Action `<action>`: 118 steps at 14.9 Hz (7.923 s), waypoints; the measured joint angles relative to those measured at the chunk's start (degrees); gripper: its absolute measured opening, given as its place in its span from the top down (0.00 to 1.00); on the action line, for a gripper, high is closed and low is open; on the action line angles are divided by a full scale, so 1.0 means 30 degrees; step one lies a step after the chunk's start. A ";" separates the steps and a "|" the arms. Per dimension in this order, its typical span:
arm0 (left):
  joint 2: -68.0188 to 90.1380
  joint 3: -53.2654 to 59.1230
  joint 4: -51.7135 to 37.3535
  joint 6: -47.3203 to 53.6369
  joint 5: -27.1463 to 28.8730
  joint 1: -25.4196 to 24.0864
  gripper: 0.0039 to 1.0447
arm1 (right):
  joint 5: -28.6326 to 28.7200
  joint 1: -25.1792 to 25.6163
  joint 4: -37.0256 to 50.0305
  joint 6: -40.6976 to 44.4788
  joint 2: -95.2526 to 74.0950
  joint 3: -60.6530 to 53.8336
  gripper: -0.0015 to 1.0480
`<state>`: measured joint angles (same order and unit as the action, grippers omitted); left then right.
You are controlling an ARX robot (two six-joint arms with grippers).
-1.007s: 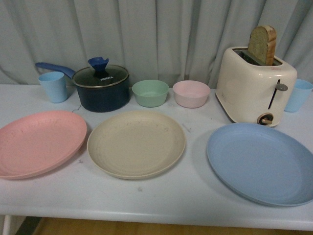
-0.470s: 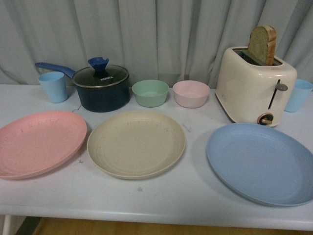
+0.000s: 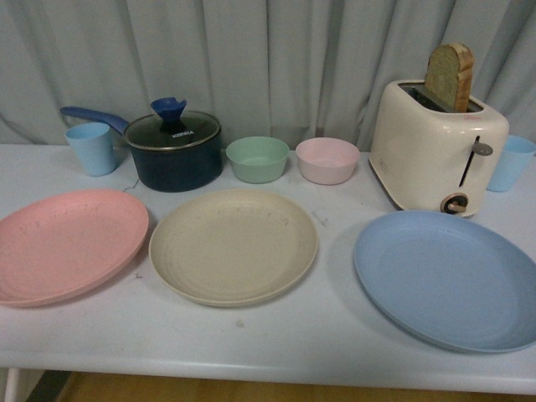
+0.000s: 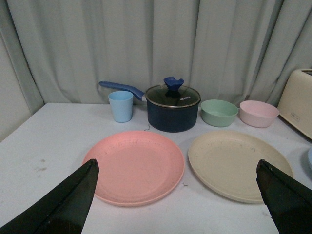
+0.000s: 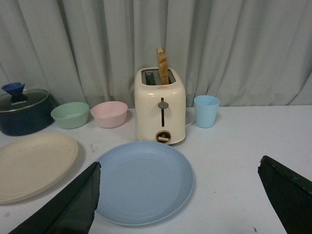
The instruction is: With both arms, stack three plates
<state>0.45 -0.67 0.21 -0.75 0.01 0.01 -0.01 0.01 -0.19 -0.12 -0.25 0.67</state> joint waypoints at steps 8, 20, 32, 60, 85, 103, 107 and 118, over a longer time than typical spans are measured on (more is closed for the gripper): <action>0.0000 0.0000 0.0000 0.0000 0.0000 0.0000 0.06 | 0.0000 0.0000 0.0000 0.0000 0.0000 0.0000 0.06; 0.0000 0.0000 -0.0007 0.0000 0.0000 0.0000 0.06 | 0.0000 0.0000 -0.0007 0.0000 0.0000 0.0000 0.06; 0.0000 0.0000 0.0000 0.0000 0.0000 0.0000 0.06 | 0.0000 0.0000 -0.0007 0.0000 0.0000 0.0000 0.06; 0.0000 0.0000 -0.0007 0.0000 0.0000 0.0000 0.06 | 0.0000 0.0000 0.0000 0.0000 0.0000 0.0000 0.06; 0.0000 0.0000 0.0000 0.0000 0.0000 0.0000 0.06 | 0.0000 0.0000 -0.0007 0.0000 0.0000 0.0000 0.06; 0.0000 0.0000 -0.0007 0.0000 0.0000 0.0000 0.06 | 0.0000 0.0000 -0.0007 0.0000 0.0000 0.0000 0.06; 0.0000 0.0000 -0.0007 0.0000 0.0000 0.0000 0.06 | 0.0000 0.0000 -0.0007 0.0000 0.0000 0.0000 0.06; 2.9638 -1.1817 -0.9974 -0.0080 -0.1304 -0.3249 0.06 | 0.0000 0.0000 0.0000 0.0007 0.0000 0.0000 0.06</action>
<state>89.36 -36.12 -29.71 -0.99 -3.90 -9.74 -0.01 0.01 -0.19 -0.10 -0.25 0.67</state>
